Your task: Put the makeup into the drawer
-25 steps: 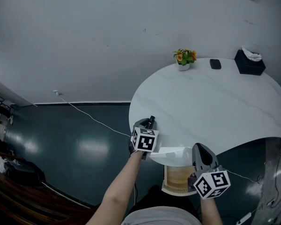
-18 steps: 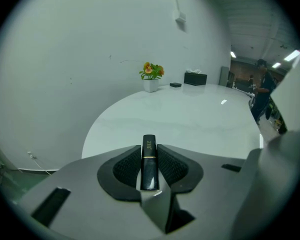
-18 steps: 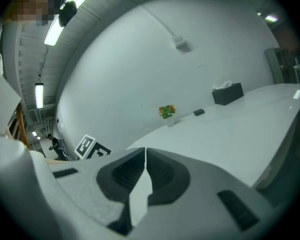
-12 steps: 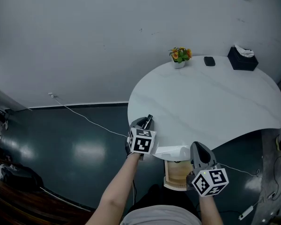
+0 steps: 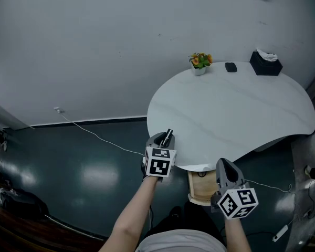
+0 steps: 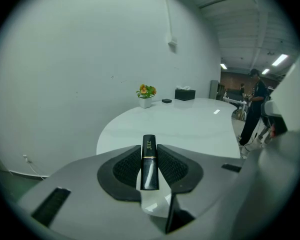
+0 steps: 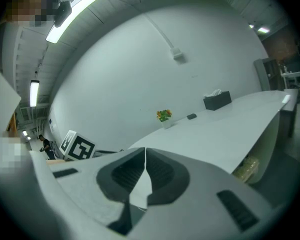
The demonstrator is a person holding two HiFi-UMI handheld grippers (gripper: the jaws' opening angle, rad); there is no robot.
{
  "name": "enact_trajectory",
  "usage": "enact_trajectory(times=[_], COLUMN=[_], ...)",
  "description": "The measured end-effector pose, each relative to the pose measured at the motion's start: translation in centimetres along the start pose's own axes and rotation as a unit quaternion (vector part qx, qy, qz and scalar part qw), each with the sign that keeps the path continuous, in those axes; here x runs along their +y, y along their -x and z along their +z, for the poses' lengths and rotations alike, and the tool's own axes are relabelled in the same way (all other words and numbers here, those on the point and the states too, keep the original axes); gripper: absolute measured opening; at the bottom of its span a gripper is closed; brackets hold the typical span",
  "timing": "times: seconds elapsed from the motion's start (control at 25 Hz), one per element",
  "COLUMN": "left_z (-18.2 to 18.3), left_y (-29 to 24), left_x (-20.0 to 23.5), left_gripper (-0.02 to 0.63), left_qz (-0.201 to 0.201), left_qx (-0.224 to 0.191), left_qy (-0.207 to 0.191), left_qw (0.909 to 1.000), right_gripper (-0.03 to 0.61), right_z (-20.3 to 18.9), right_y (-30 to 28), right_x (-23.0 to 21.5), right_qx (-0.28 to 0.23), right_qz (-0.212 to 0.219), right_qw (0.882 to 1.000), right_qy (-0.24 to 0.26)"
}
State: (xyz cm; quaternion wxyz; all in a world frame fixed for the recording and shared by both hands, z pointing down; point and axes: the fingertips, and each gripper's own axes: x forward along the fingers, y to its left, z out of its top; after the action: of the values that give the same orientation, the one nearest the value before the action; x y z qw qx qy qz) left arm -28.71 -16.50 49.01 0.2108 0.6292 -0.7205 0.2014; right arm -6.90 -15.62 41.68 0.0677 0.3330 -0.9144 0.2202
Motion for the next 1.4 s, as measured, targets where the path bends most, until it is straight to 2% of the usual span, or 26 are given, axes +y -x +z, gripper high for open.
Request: enact_trajectory(times=[0.4,0.76,1.12,1.4], left_z=[-0.5,-1.9,-3.4,-4.6], left_y=[5.1,8.5,10.4,10.1], left_x=[-1.7,-3.9,-7.8,-12.5], left_gripper=[0.103,0.103,0.103,0.103], left_qz=[-0.022,-0.051,-0.1,-0.147], left_qx=[-0.028,-0.04,-0.03,-0.023], left_qy=[-0.021,-0.041,-0.058,-0.089], left_qw=[0.9991,0.997,0.9928,0.9848], right_gripper=[0.003,0.003,0.003,0.003], right_z=[-1.0,-2.2,-3.2,-4.2], right_y=[4.2,8.0,12.3,15.4], right_x=[2.7,3.7,2.9,1.3], right_qx=[-0.028,-0.051,-0.068,-0.074], right_qz=[-0.017,-0.051,-0.098,-0.138], right_qw=[0.999,0.997,0.992,0.987], right_qy=[-0.006,-0.018,-0.028,-0.042])
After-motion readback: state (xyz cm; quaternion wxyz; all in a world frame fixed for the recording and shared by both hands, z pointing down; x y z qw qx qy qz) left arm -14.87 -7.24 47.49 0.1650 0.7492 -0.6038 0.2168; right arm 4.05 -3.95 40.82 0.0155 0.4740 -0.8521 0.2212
